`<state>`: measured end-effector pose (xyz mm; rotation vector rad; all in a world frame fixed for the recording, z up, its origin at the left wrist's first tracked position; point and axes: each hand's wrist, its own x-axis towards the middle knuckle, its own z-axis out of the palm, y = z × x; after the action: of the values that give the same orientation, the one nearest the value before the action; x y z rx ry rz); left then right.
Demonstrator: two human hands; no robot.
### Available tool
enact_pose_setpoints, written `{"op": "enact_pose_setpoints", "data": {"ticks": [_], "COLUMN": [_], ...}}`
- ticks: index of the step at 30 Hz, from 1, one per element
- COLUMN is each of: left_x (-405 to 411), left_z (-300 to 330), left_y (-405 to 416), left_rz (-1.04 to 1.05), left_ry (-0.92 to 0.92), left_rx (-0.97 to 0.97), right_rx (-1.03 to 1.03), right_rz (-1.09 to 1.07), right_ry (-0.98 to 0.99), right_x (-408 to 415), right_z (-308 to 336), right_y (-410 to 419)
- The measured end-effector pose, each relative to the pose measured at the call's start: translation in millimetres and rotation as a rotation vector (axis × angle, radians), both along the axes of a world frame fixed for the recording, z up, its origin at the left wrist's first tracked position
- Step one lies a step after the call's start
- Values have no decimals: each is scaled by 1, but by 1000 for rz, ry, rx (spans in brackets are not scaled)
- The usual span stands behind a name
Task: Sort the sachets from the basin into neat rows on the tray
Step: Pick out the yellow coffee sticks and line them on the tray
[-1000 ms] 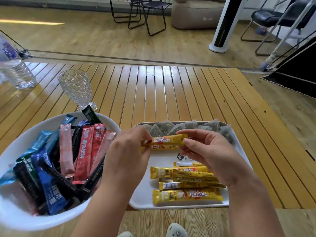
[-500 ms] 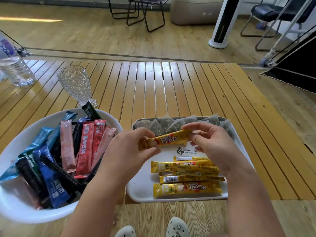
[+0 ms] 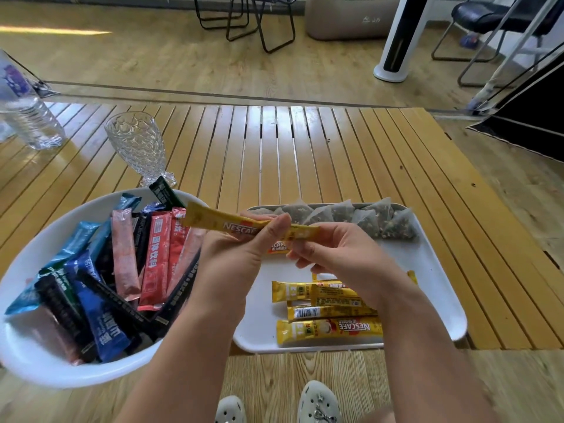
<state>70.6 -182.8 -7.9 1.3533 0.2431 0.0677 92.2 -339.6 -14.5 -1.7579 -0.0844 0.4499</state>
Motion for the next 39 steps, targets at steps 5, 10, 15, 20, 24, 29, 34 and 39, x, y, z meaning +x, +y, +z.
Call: {"op": "enact_pose_setpoints", "data": {"ticks": [5, 10, 15, 20, 24, 29, 34, 39], "left_x": [1, 5, 13, 9, 4, -7, -1, 3], "left_z": [-2, -4, -8, -27, -25, -41, -47, -44], "left_y": [2, 3, 13, 18, 7, -21, -17, -17], "left_rz": [-41, -41, -15, 77, 42, -400, -246, -226], "left_ry": [134, 239, 241, 48, -199, -118, -54, -104], "left_rx": [-30, -17, -68, 716, 1120, 1192, 1265, 1270], "right_rx": [71, 12, -88, -252, -553, -614, -573, -555], "right_rz": [-38, -72, -229, -268, -166, -157, -212, -90], "right_ry": [-25, -30, -33, -74, -76, -100, -81, -15], "right_x": [0, -1, 4, 7, 10, 11, 10, 2], "right_z": [2, 1, -5, -13, -24, -24, -21, -13], "right_y": [-13, -22, -37, -39, -39, -26, -46, -60]}}
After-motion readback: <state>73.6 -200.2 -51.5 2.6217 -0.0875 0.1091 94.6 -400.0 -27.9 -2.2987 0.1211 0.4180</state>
